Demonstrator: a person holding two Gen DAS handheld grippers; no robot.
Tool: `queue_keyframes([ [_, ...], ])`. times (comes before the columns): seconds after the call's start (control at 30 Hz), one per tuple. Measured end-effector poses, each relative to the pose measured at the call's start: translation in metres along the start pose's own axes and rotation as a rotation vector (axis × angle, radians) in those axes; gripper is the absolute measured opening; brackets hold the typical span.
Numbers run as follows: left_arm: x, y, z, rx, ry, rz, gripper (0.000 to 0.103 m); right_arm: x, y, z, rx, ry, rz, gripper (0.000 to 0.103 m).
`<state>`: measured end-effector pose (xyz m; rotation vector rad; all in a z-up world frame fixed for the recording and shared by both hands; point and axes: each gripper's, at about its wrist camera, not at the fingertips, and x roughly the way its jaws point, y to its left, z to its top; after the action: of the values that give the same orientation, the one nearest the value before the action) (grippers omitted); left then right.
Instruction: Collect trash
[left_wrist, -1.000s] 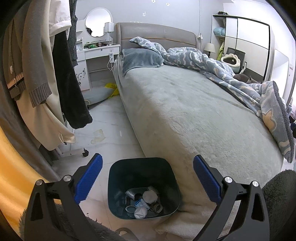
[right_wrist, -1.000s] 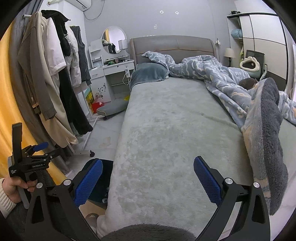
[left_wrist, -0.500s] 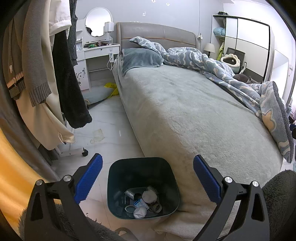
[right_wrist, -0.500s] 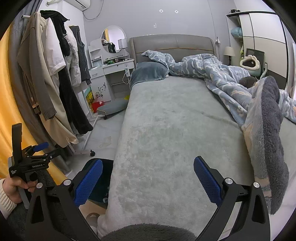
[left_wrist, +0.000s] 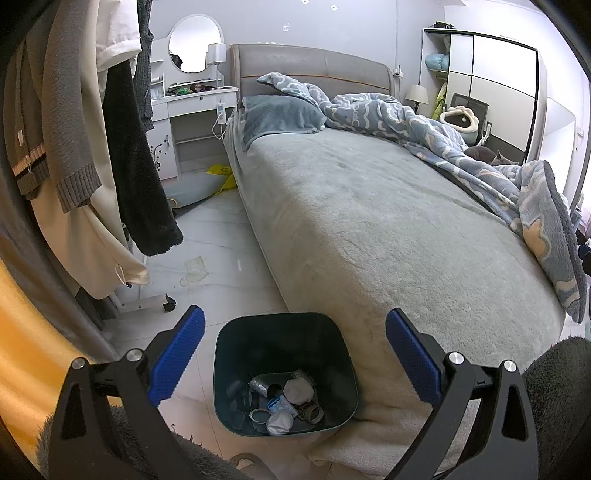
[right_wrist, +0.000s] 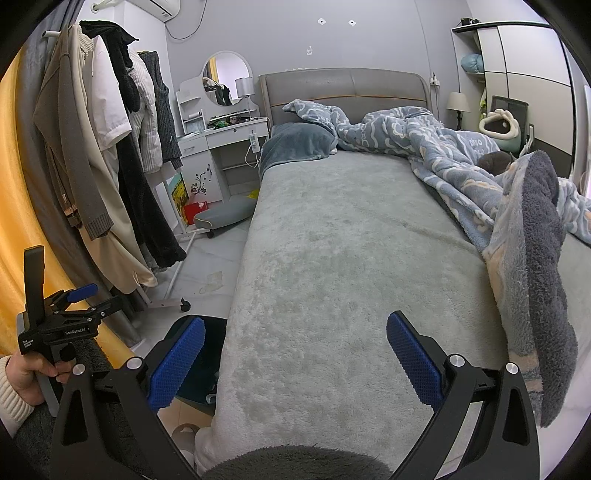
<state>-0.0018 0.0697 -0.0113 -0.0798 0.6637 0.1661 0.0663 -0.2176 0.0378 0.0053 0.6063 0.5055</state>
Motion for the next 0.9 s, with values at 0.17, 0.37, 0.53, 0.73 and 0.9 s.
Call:
queue_keyframes([
  [0.17,0.0002,0.0006,0.0002,0.002,0.0,0.0,0.1,0.0001,-0.0002,0.0002,-0.001,0.0,0.0,0.1],
  [0.37,0.0001,-0.0028,-0.0021,0.006,0.003,-0.003,0.1,0.0,-0.0003,0.0006,0.001,0.001,0.0,0.1],
  [0.53,-0.001,-0.007,-0.0037,0.007,0.001,-0.003,0.1,-0.0001,-0.0001,0.0004,0.0,0.001,0.0,0.1],
  [0.73,-0.0009,-0.007,-0.0037,0.007,0.002,-0.004,0.1,-0.0002,-0.0001,0.0006,0.0,0.001,0.0,0.1],
  [0.9,-0.0004,-0.0053,-0.0027,0.007,0.002,-0.004,0.1,0.0,-0.0004,0.0009,0.0,0.001,0.0,0.1],
])
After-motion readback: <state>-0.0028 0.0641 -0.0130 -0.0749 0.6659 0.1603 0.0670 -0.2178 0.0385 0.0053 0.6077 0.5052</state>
